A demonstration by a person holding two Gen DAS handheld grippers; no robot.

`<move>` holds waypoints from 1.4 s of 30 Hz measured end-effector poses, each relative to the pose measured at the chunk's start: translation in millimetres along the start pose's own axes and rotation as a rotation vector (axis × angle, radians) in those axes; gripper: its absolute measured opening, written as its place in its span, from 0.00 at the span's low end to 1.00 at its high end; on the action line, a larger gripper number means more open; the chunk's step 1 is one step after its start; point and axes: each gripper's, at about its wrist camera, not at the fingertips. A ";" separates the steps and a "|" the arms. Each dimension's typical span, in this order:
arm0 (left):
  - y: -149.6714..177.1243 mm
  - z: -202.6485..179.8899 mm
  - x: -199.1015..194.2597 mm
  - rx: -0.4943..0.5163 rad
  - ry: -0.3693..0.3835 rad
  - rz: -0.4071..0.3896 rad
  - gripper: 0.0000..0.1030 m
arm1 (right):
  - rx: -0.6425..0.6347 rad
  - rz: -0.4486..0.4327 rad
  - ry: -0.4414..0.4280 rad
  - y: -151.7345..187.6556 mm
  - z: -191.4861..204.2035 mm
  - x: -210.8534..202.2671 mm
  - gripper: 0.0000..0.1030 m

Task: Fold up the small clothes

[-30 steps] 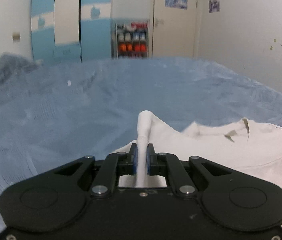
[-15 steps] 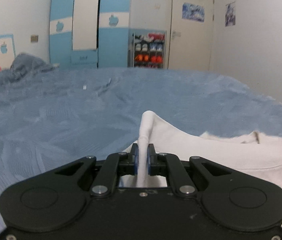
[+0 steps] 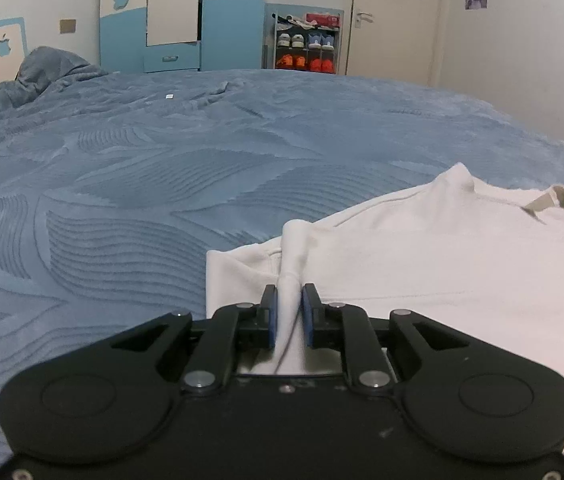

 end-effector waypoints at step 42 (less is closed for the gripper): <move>44.5 -41.8 -120.7 0.156 0.007 0.277 0.50 | -0.167 0.220 -0.087 55.7 1.4 -146.6 0.22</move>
Point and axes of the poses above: each gripper's, at about its wrist camera, not at the fingertips, and x roughly the way its jaws point, z to its left, y to its underside, and after that the axes turned 10 degrees about y, right-handed
